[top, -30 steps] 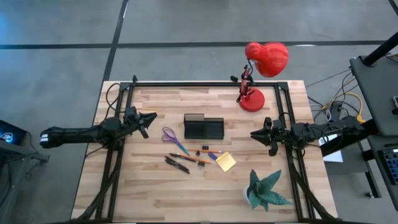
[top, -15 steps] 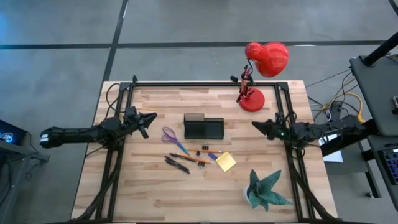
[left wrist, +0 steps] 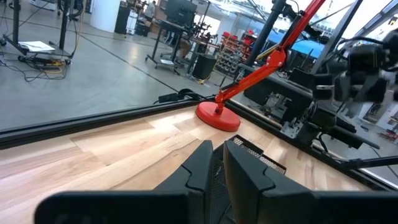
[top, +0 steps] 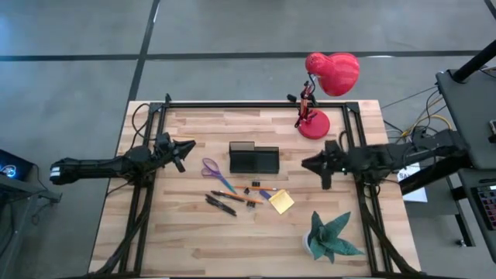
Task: Pick and place office supplies into organizer
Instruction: Put the yellow sticky note pad into the black desk organizer
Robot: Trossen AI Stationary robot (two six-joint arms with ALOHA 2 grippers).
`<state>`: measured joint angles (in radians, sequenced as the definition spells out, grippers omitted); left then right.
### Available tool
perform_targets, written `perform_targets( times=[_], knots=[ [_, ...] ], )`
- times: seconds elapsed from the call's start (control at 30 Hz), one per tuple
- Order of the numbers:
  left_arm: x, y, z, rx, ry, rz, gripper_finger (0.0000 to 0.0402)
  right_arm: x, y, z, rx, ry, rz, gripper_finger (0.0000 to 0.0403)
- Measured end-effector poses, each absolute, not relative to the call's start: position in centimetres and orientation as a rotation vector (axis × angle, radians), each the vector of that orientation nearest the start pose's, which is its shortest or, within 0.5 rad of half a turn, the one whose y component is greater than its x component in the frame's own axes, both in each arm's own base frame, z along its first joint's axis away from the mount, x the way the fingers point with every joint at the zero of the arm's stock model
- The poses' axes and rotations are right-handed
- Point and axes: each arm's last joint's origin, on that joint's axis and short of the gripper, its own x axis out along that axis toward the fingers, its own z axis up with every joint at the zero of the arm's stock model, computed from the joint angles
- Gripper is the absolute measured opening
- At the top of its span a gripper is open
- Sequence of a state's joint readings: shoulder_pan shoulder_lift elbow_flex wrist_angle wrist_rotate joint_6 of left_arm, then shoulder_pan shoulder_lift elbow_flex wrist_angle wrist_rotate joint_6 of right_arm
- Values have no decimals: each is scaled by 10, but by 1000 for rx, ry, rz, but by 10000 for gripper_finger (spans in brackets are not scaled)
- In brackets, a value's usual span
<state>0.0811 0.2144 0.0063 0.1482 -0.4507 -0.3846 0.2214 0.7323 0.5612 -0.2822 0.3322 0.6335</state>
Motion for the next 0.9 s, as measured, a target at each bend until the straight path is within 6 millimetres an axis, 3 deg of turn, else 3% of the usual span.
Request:
perform_targets(
  times=[0.13, 0.37, 0.63, 0.77, 0.9],
  knots=[
    [106, 21, 162, -364, -42, 536, 25, 160, 26, 254, 357, 773, -365, 68],
    [106, 21, 162, -364, -42, 536, 25, 181, 29, 275, 58, 900, -332, 68],
    [106, 21, 162, -364, -43, 536, 25, 198, 14, 309, 326, 812, -676, 68],
    [106, 21, 162, -364, -42, 537, 25, 200, 6, 312, 390, 908, -533, 68],
    [106, 21, 162, -364, -43, 537, 25, 199, -2, 303, 394, 983, -439, 68]
  ],
)
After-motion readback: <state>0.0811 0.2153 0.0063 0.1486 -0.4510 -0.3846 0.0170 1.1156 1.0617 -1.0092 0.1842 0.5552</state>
